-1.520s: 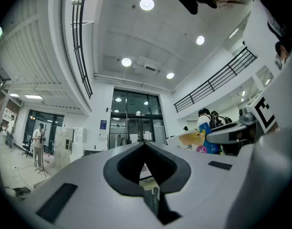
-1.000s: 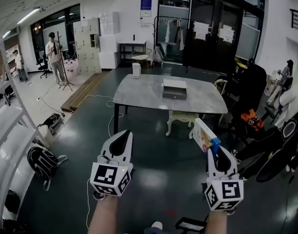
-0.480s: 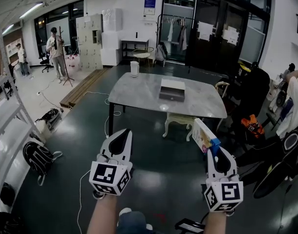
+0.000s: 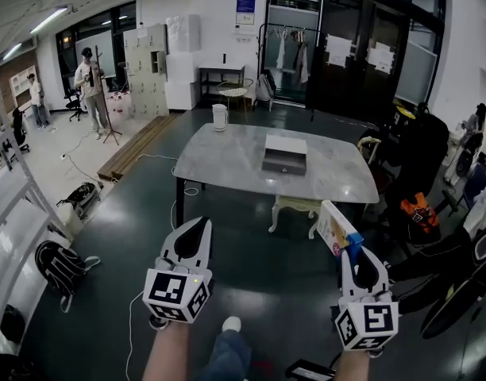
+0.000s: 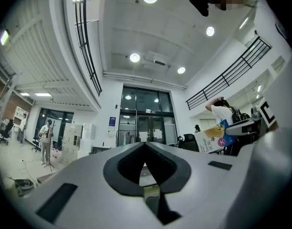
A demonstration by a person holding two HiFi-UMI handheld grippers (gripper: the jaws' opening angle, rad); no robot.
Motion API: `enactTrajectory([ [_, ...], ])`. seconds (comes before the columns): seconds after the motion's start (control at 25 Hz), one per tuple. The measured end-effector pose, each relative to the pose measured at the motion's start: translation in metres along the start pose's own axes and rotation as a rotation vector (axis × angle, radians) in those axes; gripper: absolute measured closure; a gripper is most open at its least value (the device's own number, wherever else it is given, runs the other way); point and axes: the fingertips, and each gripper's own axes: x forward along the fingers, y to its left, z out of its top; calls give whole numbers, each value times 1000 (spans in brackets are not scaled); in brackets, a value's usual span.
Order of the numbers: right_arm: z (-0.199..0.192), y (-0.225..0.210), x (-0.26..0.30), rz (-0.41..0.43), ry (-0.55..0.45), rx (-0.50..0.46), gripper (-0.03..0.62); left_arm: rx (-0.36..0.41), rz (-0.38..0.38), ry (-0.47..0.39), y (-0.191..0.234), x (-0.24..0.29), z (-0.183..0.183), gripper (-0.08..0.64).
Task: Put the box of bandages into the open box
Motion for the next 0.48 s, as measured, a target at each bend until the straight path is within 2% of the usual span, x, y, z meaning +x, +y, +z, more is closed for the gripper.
enactTrajectory([
  [0.24,-4,-12,72,3,16,-10,483,-30,18,2,32,65,-13,548],
  [0.48,3,-30,148,-23,12,24,482,-39,-12,-7,61,145,-11,548],
])
